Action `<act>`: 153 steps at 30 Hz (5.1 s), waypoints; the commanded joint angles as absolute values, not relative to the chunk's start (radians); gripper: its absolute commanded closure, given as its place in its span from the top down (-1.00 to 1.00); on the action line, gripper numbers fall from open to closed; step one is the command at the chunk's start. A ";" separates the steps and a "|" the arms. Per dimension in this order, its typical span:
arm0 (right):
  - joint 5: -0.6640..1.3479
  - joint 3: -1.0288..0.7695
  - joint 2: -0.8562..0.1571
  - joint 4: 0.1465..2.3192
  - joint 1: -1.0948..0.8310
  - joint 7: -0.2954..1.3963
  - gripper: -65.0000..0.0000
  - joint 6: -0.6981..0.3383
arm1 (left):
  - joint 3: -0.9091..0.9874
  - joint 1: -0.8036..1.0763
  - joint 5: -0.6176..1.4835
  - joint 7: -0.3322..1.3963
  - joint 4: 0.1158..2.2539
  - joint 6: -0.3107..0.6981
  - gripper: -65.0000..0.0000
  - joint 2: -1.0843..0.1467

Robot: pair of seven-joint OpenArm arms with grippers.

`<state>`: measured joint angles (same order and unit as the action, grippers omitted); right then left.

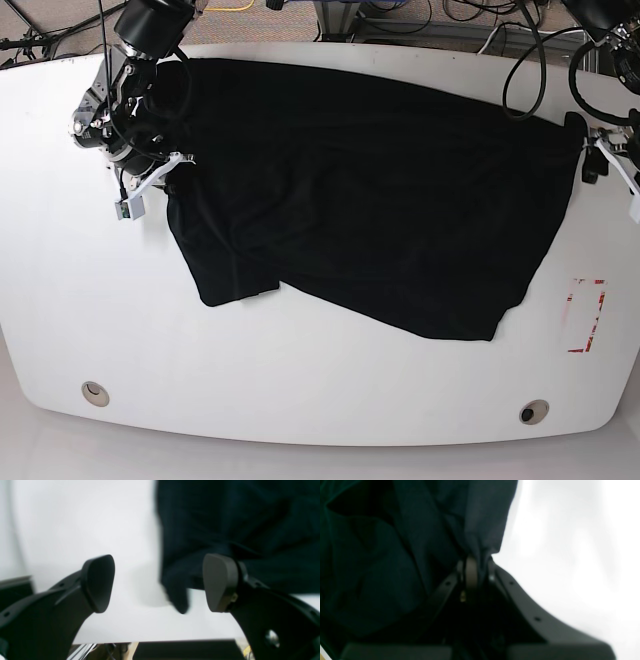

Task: Fold the T-shirt properly
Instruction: 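Open the right gripper and regrasp the shirt edge beside it, then move the left gripper along the shirt edge and grasp it lower, then lift the shirt with both grippers and swing it across the table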

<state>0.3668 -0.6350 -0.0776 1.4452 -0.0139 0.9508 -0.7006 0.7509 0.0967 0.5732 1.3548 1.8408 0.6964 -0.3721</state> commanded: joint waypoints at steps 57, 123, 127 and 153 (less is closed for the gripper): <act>0.248 -0.631 -0.142 1.455 0.022 0.993 -0.96 -0.698 | 0.245 -0.556 0.206 0.558 0.708 0.489 0.60 -0.228; 0.251 -0.544 -0.332 1.934 0.271 1.196 -1.00 -0.698 | 0.283 -0.394 0.200 0.992 1.828 0.487 -1.00 -0.268; 0.251 -0.486 -0.381 1.936 0.369 1.219 -1.00 -0.698 | 0.285 -0.484 0.200 1.033 1.845 0.486 -1.00 -0.277; 0.251 -0.068 -0.613 1.661 1.207 1.265 -1.00 -0.698 | 0.268 -1.070 0.199 1.041 1.739 0.484 -1.00 -0.400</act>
<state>0.3088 -0.0818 -0.5812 1.6844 1.1210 1.2522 -0.7071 0.2600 -1.0111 0.2455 1.0542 1.7454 0.5053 -0.3786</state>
